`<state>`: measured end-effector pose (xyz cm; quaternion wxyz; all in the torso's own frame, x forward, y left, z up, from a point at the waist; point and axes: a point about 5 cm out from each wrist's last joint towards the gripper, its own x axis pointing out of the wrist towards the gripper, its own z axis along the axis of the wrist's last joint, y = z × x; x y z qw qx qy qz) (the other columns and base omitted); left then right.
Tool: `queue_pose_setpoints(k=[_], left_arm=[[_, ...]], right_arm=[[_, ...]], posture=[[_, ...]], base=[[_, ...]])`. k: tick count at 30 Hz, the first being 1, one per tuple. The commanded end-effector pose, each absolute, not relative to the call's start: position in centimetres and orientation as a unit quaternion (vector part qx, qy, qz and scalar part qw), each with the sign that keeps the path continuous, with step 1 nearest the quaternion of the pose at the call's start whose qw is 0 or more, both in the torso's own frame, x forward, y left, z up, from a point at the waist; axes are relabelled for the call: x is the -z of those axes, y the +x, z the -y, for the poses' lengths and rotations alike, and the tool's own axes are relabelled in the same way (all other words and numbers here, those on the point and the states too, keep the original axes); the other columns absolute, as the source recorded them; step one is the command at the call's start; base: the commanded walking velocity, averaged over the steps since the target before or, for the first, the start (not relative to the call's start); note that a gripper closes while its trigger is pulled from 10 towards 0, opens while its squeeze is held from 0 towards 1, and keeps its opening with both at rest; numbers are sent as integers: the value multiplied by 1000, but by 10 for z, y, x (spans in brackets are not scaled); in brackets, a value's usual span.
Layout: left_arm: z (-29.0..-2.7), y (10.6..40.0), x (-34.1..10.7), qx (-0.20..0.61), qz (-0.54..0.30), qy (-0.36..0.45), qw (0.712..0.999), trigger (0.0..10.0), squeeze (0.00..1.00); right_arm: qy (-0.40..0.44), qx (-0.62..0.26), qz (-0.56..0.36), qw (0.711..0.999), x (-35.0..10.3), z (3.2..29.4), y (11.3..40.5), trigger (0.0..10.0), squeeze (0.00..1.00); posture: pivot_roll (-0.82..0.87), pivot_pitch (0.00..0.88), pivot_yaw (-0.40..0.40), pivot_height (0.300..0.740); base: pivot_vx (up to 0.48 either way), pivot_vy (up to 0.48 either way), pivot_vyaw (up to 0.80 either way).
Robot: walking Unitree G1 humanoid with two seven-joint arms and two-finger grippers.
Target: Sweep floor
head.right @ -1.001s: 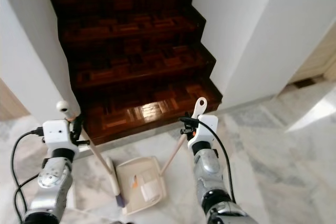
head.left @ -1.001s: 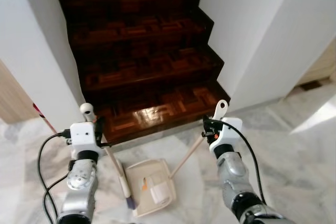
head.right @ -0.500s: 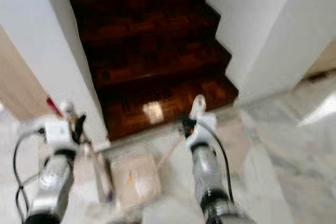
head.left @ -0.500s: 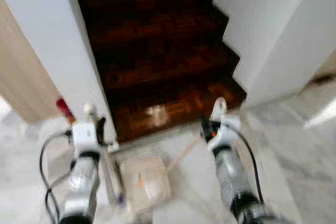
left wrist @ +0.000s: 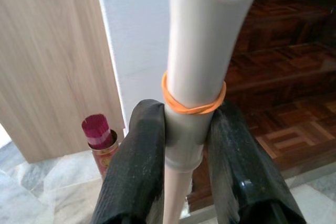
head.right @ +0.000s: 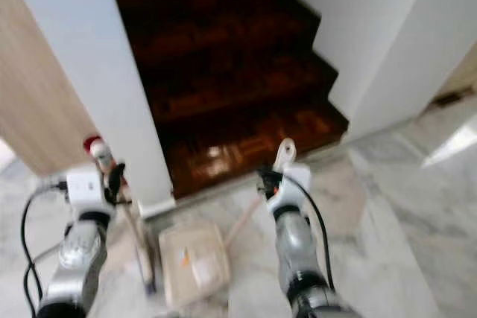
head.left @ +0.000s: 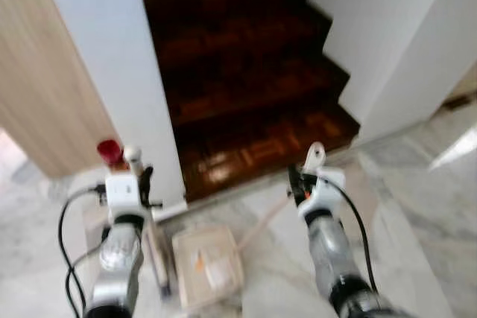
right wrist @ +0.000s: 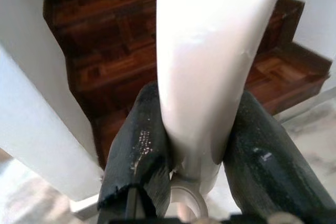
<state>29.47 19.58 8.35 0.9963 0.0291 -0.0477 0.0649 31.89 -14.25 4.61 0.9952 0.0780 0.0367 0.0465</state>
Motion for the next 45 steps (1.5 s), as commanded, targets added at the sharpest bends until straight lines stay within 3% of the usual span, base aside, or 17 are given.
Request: queue_pose_setpoints(k=[1,39,45], left_arm=[[-200,295,-89,-70,61,29,995,10000,0],[-203,296,-91,-66,60,34,995,10000,0],[-203,295,-91,-64,60,34,996,10000,0]], right_arm=[[76,-56,-9,995,-58,135,325,10000,0],[83,-56,-16,995,-54,132,323,10000,0],[78,-59,-15,995,-54,131,322,10000,0]], posture=[[125,86,-47,740],[132,109,-32,740],[135,107,-32,740]], base=[[0,352,625],[0,341,62],[0,312,667]])
